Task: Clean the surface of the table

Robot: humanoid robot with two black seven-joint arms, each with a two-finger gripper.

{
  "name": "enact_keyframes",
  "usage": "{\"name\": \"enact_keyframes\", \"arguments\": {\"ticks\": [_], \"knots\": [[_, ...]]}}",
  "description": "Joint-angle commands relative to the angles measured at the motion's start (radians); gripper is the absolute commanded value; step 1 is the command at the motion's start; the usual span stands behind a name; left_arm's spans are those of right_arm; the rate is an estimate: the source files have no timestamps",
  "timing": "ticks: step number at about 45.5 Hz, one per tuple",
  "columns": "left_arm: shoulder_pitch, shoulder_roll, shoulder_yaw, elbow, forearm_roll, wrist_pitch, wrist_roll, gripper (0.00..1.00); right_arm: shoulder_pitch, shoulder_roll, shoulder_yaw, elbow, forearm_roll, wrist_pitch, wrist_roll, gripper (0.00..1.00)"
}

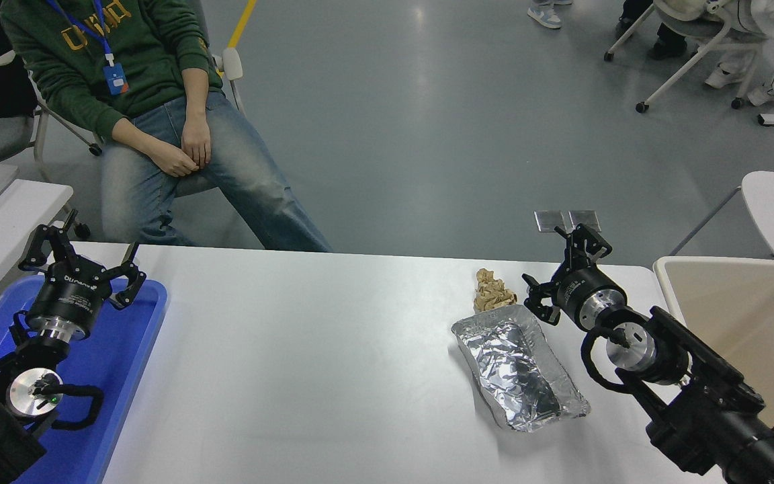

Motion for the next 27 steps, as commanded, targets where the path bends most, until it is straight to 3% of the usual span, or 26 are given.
{"name": "enact_keyframes", "arguments": {"ticks": [1, 9, 20, 27], "knots": [[0.0, 0.0, 0.0, 0.0, 0.0, 0.0, 0.0, 1.0, 0.004, 0.006, -0.004, -0.01, 0.0, 0.001, 0.006, 0.99], [0.0, 0.0, 0.0, 0.0, 0.0, 0.0, 0.0, 1.0, 0.021, -0.015, -0.078, 0.004, -0.023, 0.005, 0.004, 0.99], [0.0, 0.0, 0.0, 0.0, 0.0, 0.0, 0.0, 1.0, 0.14, -0.158, -0.341, 0.007, -0.034, 0.024, 0.004, 0.99], [0.0, 0.0, 0.0, 0.0, 0.0, 0.0, 0.0, 1.0, 0.194, -0.227, -0.463, 0.02, -0.167, 0.093, 0.004, 0.99]]}}
